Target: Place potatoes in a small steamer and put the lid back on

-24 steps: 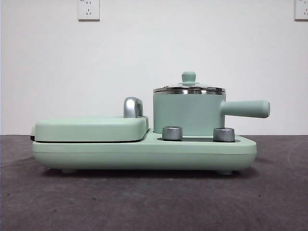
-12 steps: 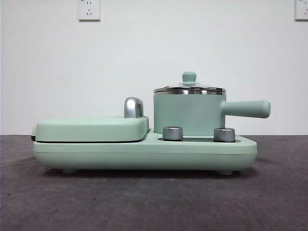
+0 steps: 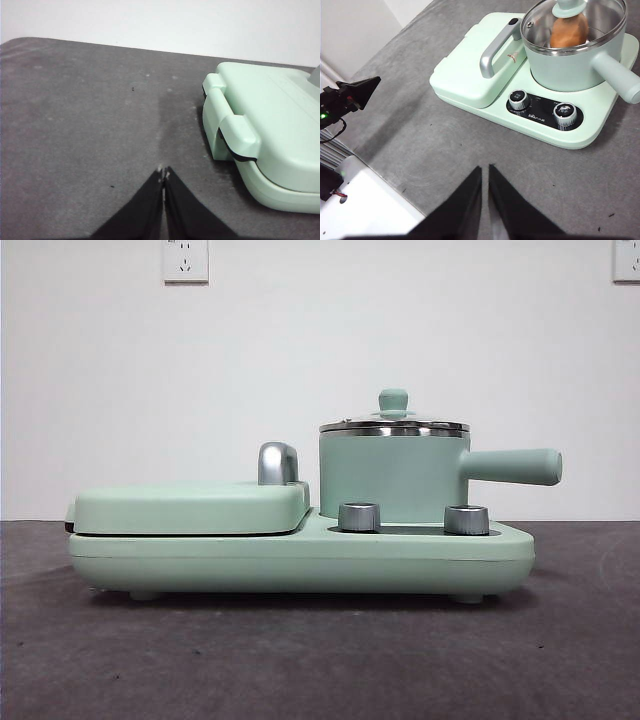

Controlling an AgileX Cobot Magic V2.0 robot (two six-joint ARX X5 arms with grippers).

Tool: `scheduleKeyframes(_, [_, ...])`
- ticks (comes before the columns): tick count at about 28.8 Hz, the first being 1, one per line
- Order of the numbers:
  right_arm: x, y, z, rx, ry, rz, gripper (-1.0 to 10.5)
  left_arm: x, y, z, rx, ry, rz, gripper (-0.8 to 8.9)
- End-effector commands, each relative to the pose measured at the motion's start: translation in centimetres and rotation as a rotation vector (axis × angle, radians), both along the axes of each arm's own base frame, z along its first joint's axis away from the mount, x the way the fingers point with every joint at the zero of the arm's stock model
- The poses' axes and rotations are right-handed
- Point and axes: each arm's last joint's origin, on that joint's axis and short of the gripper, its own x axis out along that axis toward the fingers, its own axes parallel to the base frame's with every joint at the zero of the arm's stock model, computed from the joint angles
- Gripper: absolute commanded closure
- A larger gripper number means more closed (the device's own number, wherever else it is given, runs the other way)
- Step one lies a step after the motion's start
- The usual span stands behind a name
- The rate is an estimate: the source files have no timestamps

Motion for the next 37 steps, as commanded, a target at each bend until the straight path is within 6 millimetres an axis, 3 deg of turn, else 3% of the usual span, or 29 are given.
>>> scheduleKeyframes(1, [-0.1,0.0,0.4,0.002,-0.025,0.006,9.3,0.1,0.0,-0.7,0.041,0.025,-0.011,8.07])
scheduleKeyframes(21, [-0.1,0.0,0.4,0.003,-0.026,0.006,9.3,0.1,0.0,-0.7,0.039,0.024,-0.011,8.07])
scheduleKeyframes(27, [-0.4,-1.0,0.2,0.003,-0.11,-0.137,9.3,0.1,0.0,-0.7,0.039,0.024,-0.011,8.08])
scheduleKeyframes(31, [0.3,-1.7,-2.1,-0.012,-0.216,-0.304,9.3,0.1,0.0,-0.7,0.039,0.024,-0.011,8.07])
scheduleKeyframes(37, [3.1,-2.7,-8.0,-0.11,-0.447,-0.53,9.3,0.1,0.0,-0.7,0.039,0.024,-0.011,8.08])
